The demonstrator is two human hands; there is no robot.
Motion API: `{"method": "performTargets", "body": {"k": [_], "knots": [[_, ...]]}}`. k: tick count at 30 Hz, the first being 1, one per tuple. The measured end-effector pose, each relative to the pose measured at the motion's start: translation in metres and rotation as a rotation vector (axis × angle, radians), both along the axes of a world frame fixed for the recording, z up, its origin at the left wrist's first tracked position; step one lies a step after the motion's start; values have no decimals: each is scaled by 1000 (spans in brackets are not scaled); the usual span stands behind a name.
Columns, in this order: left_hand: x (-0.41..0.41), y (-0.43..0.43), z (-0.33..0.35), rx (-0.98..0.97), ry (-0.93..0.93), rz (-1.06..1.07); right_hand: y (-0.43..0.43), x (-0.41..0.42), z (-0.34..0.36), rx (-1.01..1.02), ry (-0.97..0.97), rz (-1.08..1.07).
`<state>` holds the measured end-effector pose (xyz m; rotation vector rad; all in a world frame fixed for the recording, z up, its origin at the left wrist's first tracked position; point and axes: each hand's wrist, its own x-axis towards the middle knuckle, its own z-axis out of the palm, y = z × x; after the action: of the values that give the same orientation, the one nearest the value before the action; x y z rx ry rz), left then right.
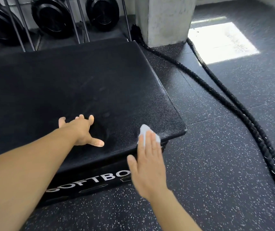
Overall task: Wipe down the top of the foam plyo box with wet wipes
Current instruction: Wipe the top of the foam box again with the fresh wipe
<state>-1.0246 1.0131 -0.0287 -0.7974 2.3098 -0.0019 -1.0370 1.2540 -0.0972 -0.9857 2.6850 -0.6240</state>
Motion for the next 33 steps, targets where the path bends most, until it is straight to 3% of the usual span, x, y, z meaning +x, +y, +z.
{"method": "performTargets", "body": {"k": [4, 9, 16, 21, 29, 33], "knots": [[1, 1, 0, -5, 5, 7, -10, 14, -1, 9, 12, 221], [2, 0, 0, 3, 8, 17, 19, -26, -1, 113, 206, 379], [3, 1, 1, 17, 17, 17, 62, -86, 9, 197, 240, 136], [2, 0, 0, 13, 15, 12, 59, -98, 22, 49, 406, 44], [0, 0, 1, 8, -8, -1, 30, -93, 25, 44, 213, -12], [-2, 2, 3, -6, -29, -8, 6, -69, 30, -73, 70, -42]]}}
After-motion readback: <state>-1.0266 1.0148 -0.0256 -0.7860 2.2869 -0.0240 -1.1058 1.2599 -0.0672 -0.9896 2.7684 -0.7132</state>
